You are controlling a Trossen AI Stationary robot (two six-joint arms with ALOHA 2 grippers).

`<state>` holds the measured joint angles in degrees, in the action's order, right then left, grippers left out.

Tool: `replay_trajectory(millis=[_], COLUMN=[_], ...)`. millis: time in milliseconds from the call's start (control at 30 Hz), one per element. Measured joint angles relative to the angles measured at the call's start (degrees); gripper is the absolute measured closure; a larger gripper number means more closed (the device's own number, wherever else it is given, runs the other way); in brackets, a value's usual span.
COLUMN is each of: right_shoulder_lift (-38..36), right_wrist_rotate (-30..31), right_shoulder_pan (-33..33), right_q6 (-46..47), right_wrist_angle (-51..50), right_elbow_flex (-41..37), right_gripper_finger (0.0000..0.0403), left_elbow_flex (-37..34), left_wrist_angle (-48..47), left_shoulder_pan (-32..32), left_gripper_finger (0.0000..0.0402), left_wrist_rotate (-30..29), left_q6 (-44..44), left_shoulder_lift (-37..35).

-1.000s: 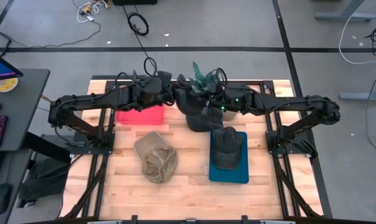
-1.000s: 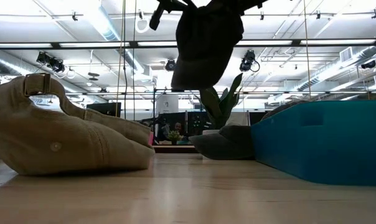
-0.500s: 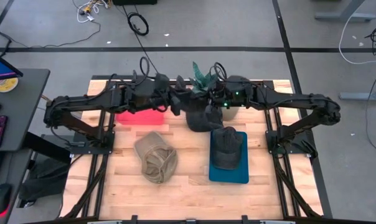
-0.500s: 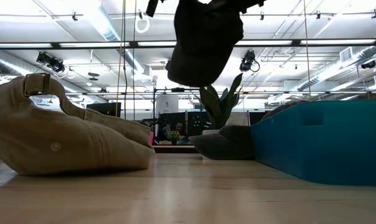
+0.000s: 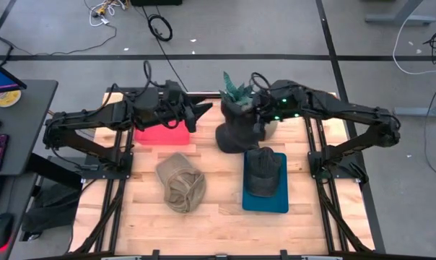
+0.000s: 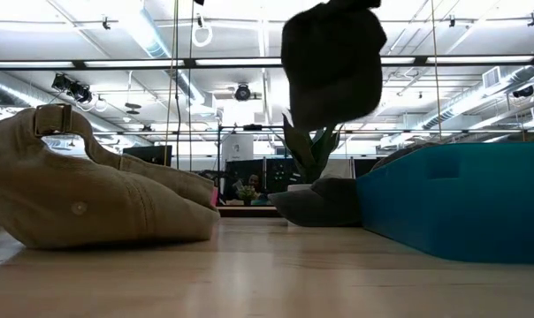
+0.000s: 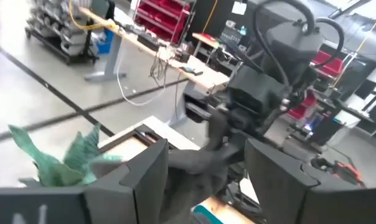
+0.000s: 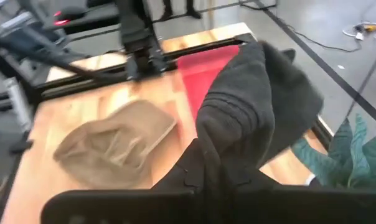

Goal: Pick & Place hat
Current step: Put the bottom black cap into the blue bin

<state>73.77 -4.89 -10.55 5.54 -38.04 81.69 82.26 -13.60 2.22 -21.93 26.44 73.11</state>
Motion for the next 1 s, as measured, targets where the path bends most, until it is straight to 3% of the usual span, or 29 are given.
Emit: replay_trajectory(millis=[167,500,767,1000], right_shoulder_lift=[-5.5,-12.4,-16.5,-20.4], right_wrist_rotate=[-7.8,-9.2,-16.2,-22.6], right_shoulder_pan=[-0.7,0.2,4.0,6.2], right_q6=[0.5,8.9,17.3,25.6], right_wrist_angle=[-7.7,-17.3,-12.6,3.9], right_elbow_flex=[0.0,-0.3,-9.2,-20.0], right_gripper_finger=[0.0397,0.0397,0.0397,0.0397], left_elbow_flex=[0.0,0.0,0.0,0.0], left_wrist_angle=[-0.1,-0.4,-1.4,-1.8], left_shoulder_pan=[0.1,0.2,0.2,0.2], left_gripper_finger=[0.0189,0.019,0.0191,0.0191], left_wrist_rotate=[-0.3,-0.3,-0.3,-0.3], left_q6=[-2.1,-3.6,-4.8,-5.2], left_shoulder_lift=[-0.6,-0.6,-0.6,-0.5])
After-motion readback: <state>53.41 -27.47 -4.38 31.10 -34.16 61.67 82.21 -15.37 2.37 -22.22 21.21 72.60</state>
